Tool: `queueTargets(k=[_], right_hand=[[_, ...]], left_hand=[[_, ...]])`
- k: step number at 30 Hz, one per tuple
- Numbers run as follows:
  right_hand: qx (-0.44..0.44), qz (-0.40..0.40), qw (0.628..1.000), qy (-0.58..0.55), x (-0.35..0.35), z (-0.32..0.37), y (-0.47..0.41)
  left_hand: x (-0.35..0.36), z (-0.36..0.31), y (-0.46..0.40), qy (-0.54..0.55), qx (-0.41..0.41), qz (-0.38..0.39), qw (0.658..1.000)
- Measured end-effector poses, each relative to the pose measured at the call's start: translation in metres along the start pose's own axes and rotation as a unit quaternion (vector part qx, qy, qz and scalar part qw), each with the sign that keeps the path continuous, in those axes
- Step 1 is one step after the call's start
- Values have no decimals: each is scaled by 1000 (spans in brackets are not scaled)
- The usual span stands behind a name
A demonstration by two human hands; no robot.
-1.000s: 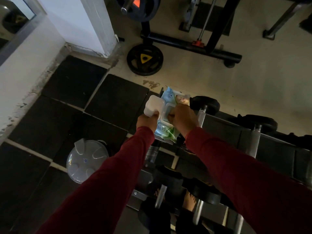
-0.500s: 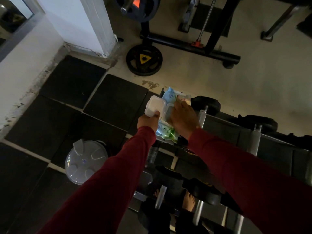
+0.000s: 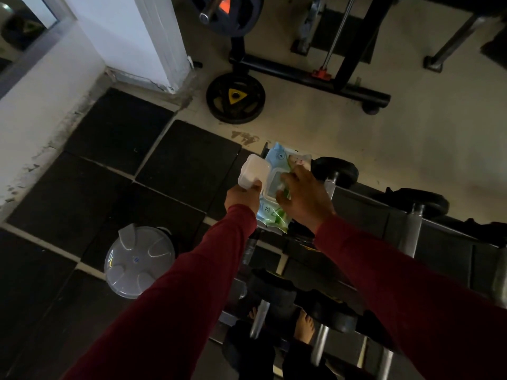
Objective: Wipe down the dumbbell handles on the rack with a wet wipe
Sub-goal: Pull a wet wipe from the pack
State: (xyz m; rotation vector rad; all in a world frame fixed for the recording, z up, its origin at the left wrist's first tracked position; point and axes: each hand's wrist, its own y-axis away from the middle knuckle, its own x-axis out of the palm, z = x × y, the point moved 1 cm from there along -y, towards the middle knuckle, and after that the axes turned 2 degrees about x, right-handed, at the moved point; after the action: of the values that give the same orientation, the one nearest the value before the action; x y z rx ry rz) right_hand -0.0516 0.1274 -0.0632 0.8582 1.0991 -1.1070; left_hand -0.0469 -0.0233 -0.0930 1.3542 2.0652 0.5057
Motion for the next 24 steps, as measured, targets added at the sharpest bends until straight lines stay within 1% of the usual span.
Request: queueTargets(k=[4, 7, 9, 10, 11, 13, 14, 16, 17, 19, 21, 23, 24], right_hand=[[15, -4, 1000, -18, -11, 5, -3], [48, -25, 992, -116, -26, 12, 3], [114, -91, 969, -201, -42, 18, 12], [150, -136, 946, -253, -50, 21, 16], [185, -179, 911, -323, -56, 21, 19], [252, -222, 811, -479, -66, 19, 24], [288, -236, 761, -531, -70, 16, 26], [354, -266, 677, -588, -82, 9, 32], [381, -283, 649, -595, -88, 7, 36], [418, -313, 620, -585, -102, 0, 44], [444, -309, 608, -581, -112, -9, 54], [465, -262, 591, -605, -119, -19, 65], [473, -224, 572, -632, -120, -23, 72]], left_hand=[[-1, -2, 2, -20, 1, -14, 1000], [0, -4, 4, -27, -1, -26, 999], [0, -7, 7, -44, -2, -36, 998], [1, -8, 9, -48, -3, -41, 998], [1, -9, 11, -51, -4, -44, 998], [1, -12, 16, -73, 0, -46, 996], [0, -14, 19, -84, 3, -47, 995], [-2, -16, 22, -112, 17, -49, 992], [-3, -18, 26, -129, 29, -50, 990], [-5, -17, 32, -143, 57, -52, 987], [-6, -14, 39, -151, 97, -58, 982], [-6, -11, 52, -160, 147, -77, 973], [-7, -9, 60, -156, 173, -94, 968]])
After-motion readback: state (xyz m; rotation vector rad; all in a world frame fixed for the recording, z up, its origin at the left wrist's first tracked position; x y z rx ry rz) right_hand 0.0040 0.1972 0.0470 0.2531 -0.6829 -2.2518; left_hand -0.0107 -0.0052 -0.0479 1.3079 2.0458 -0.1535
